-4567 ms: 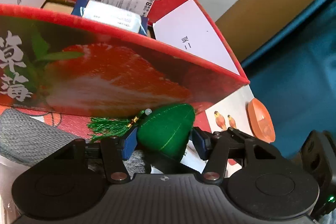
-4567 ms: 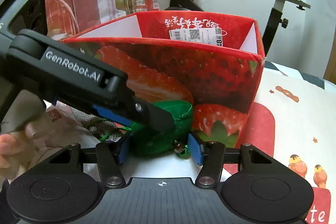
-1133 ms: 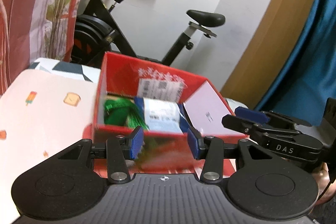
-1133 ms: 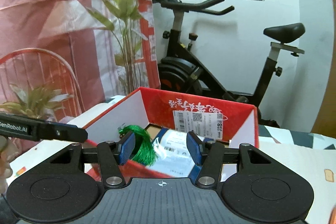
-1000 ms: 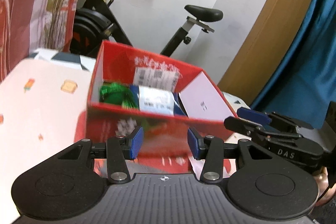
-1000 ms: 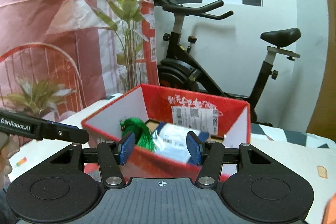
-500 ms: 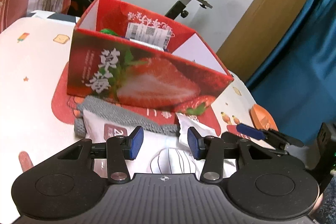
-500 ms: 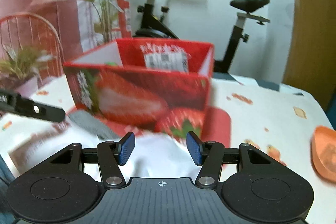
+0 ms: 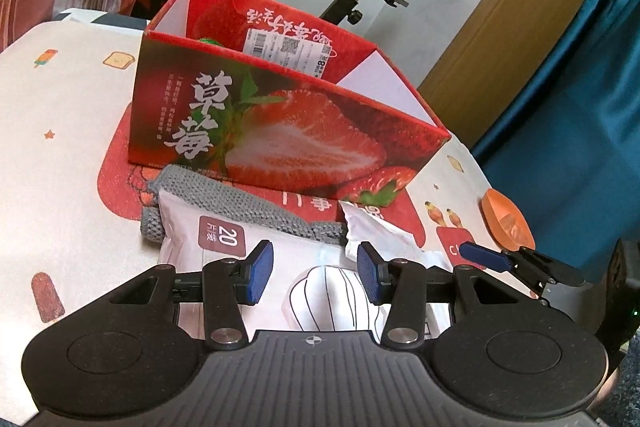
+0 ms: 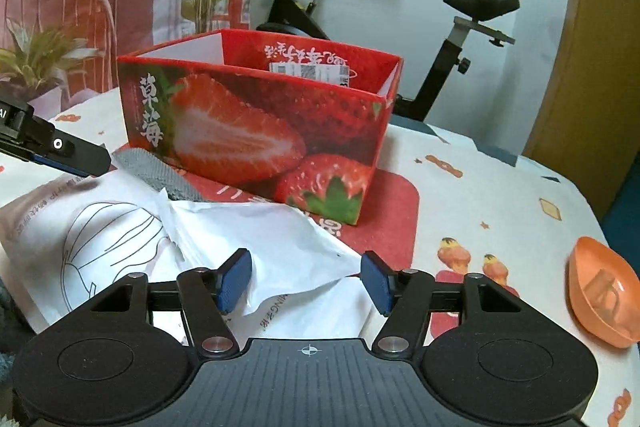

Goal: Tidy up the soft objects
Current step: 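Move both grippers down to the crumpled white packet on the pile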

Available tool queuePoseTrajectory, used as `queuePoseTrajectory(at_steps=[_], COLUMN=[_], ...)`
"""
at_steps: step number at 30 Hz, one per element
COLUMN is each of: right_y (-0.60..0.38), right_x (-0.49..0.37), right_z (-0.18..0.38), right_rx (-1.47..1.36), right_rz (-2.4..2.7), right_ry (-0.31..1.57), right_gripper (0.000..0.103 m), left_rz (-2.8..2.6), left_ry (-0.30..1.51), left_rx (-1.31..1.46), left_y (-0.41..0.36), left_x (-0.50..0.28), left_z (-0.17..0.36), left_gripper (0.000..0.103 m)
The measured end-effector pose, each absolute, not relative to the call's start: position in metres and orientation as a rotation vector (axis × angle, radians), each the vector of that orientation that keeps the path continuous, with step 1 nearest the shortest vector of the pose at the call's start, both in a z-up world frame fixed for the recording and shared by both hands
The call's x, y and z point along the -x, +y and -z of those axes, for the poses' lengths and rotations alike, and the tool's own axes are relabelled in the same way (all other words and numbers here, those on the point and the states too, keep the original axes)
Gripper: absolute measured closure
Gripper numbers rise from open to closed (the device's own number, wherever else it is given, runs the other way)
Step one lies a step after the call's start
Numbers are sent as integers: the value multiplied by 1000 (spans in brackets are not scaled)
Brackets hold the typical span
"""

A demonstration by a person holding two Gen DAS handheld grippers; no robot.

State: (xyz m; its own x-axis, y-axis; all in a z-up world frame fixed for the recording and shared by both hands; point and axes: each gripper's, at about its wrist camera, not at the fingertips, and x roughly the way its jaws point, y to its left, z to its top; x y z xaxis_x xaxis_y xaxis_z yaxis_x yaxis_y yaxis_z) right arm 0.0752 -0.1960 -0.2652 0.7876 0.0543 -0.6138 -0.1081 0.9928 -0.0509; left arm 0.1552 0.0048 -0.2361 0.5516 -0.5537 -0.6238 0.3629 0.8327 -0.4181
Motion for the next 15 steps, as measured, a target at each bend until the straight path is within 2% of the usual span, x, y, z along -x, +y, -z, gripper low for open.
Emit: queuePoseTrajectory(at_steps=[10, 15], right_y=[-195, -196], right_x=[-79, -81], right_z=[275, 279], right_rx=[53, -9], right_rz=[-127, -153], right_ry=[708, 735], right_gripper=[48, 61], left_rz=[562, 568], left_ry=[868, 878], left_rx=[267, 270], left_y=[3, 2], left_x=[-158, -158], left_z=[247, 252], left_gripper=[55, 55])
